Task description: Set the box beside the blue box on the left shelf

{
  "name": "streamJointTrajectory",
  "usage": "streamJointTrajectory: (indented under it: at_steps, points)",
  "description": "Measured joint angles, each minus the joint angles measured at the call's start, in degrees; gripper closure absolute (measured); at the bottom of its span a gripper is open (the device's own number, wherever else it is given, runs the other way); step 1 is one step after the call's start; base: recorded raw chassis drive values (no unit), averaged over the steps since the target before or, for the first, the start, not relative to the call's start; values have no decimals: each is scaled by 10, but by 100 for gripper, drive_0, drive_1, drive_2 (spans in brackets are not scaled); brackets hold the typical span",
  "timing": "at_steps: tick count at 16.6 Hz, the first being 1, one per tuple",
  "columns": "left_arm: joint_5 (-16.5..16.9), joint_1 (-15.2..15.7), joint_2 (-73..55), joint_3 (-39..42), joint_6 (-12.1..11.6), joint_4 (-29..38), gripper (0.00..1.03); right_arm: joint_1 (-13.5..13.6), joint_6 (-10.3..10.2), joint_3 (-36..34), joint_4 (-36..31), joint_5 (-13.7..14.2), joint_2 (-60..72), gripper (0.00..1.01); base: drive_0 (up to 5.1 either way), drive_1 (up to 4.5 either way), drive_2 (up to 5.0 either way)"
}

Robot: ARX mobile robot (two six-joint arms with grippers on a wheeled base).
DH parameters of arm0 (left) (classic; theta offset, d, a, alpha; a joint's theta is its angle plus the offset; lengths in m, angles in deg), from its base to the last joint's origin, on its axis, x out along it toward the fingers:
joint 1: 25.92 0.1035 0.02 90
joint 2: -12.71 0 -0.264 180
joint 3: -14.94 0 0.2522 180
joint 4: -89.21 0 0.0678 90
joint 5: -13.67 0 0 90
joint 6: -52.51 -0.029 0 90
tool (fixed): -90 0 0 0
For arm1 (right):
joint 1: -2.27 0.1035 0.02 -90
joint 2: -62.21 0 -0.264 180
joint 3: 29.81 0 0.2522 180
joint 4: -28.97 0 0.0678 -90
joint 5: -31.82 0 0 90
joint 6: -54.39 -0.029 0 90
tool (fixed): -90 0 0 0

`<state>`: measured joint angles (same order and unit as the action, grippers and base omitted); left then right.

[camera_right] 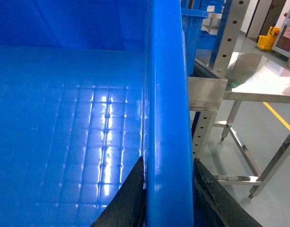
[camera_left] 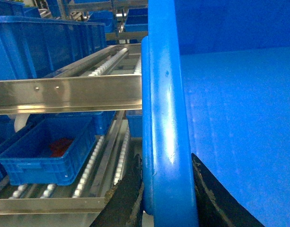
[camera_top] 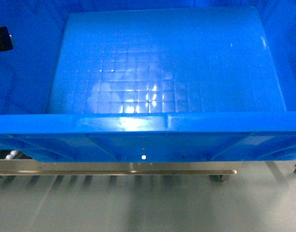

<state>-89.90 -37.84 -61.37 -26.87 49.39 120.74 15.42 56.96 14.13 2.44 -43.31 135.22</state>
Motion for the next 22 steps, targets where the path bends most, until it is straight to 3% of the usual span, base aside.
streamJointTrajectory:
  at_steps: [14,22]
  points:
    - [0,0,0,0,-1,2,84,0,0,0,0,0,0,80,-500,246,246]
    - [0,2,0,0,-1,1,84,3,0,0,0,1,0,80,0,0,0]
